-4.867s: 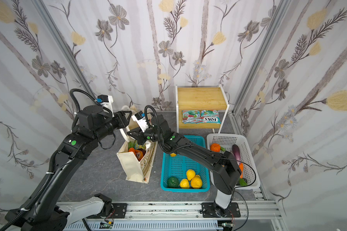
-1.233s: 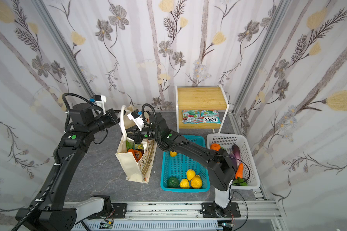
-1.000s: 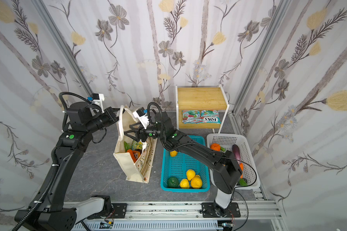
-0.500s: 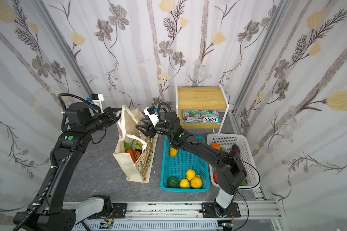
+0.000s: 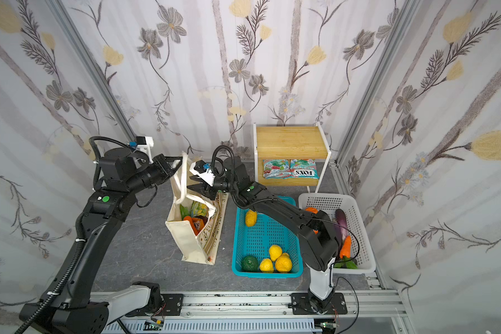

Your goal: Place the food into the grocery bag and tie it

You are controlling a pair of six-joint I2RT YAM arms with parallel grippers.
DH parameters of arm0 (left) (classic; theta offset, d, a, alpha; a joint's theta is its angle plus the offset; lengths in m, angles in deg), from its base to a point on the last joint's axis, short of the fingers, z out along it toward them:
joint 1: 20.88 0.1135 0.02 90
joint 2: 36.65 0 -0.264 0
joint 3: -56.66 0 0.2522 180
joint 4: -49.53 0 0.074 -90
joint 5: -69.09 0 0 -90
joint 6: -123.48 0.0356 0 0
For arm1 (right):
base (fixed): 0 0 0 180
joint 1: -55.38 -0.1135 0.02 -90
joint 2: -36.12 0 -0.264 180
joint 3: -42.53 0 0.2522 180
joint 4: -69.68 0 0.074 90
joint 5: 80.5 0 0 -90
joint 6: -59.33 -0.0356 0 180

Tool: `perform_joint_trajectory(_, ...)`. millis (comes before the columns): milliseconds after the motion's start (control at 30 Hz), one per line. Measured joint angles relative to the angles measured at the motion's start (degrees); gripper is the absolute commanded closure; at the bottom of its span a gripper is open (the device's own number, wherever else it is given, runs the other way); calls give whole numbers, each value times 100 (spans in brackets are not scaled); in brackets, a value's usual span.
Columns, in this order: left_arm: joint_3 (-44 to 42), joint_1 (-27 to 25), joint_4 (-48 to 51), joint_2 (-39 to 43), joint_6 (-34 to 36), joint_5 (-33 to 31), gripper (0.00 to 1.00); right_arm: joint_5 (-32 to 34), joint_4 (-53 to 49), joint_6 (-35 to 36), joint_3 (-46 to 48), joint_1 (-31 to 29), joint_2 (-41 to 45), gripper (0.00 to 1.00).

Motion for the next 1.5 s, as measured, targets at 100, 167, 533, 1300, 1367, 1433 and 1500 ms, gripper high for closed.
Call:
perform_joint_trajectory(100,-28,0,-52,-11,-101,-7,100,-192,-306,262,-236,-177,-142,57)
perform_joint_trajectory(167,-87,0,-122,-9,-129,-4,100,-299,-459,402,-319,-293,-175,57)
perform_joint_trajectory(533,-306,0,-352,4,-269,-83,100,-1019,-667,411,-170,-243,-42,57)
perform_joint_trajectory(1300,-730,11,-739,258,-396,-407,100,-289,1097,-2527,153,-713,-9,91)
perform_joint_trajectory(1367,-739,20,-737,289,-393,-409,100,-221,1196,-2667,190,-710,-7,100)
perform_joint_trajectory(1433,-761,81,-732,356,-378,-424,100,-131,1185,-2787,258,-686,24,100)
perform_joint_trajectory(1500,-796,280,-715,433,-378,-393,100,37,1010,-2806,273,-693,76,100)
